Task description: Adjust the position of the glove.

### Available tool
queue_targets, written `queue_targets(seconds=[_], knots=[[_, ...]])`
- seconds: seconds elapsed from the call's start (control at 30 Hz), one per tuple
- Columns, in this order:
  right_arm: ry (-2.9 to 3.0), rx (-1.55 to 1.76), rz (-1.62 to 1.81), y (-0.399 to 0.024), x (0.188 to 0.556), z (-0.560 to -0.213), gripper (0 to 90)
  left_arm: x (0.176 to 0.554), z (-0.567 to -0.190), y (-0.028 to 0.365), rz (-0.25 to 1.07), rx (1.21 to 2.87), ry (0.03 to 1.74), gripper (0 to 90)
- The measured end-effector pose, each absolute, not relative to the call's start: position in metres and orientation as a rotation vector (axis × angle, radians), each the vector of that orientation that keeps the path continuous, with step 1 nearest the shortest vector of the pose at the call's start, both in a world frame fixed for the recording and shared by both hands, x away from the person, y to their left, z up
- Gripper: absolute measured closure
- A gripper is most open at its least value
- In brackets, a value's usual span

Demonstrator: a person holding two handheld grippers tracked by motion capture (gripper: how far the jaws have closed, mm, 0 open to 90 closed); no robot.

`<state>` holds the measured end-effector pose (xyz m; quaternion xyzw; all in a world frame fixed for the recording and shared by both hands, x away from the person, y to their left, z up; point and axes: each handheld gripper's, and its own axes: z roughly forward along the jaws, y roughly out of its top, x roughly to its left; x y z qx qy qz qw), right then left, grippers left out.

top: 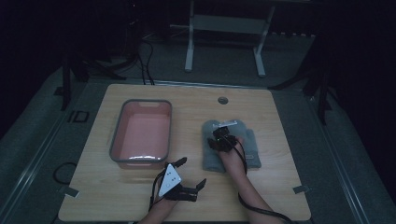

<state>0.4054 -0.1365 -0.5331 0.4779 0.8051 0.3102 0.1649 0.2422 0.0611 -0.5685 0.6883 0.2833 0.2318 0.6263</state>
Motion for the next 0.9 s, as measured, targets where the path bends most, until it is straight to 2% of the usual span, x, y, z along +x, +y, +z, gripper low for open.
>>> queue_targets(seconds=[0.17,0.33,0.43,0.6,0.8,0.9], knots=[[2.292,1.312,0.958,-0.146,0.400,-0.507,46.1,0.242,-0.569,0.061,0.532,1.578,0.649,0.1],[2.288,1.273,0.995,-0.172,0.397,-0.481,47.4,0.242,-0.569,0.061,0.531,1.578,0.651,0.1],[2.279,1.293,0.999,-0.190,0.395,-0.473,54.7,0.242,-0.569,0.061,0.532,1.578,0.652,0.1],[2.250,1.325,1.003,-0.217,0.396,-0.473,58.8,0.242,-0.569,0.061,0.532,1.578,0.652,0.1],[2.237,1.340,0.935,-0.242,0.402,-0.490,51.8,0.242,-0.568,0.061,0.532,1.578,0.654,0.1],[2.235,1.366,0.935,-0.249,0.405,-0.497,51.2,0.242,-0.569,0.061,0.533,1.578,0.654,0.1]])
